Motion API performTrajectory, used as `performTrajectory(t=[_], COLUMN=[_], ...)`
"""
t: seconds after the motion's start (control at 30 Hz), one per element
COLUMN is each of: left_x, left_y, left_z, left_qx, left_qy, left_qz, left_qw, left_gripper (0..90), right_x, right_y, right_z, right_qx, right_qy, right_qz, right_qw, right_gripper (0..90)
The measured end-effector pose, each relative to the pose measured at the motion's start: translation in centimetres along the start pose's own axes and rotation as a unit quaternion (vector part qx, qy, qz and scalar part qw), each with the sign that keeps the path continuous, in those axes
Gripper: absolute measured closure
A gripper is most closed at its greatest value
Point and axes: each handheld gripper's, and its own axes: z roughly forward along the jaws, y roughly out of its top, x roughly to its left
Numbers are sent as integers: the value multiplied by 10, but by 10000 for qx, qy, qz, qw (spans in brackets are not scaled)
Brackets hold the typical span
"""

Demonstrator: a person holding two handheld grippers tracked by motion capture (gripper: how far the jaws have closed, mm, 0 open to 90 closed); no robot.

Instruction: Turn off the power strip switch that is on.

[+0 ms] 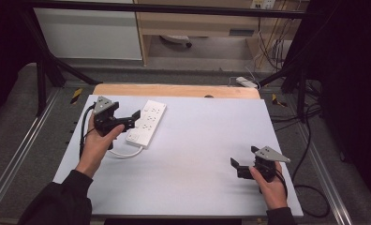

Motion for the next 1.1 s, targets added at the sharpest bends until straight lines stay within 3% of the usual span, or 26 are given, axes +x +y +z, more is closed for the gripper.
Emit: performTrajectory(t=[0.73,1.0,1.1], left_x=[3,9,12], left_y=[13,12,9], left_z=[29,38,42], left_qx=[14,31,88], left_qy=[36,146,261], left_qz=[90,45,196], left_qw=[10000,9999,9994], left_gripper=[67,78,80], right_x=[0,1,1], right_y=[0,0,0], right_z=[0,0,0], right_qx=[-32,-29,-35], right_qy=[68,90,92], right_qz=[17,6,12], right_qw=[10000,10000,10000], right_gripper=[19,19,19])
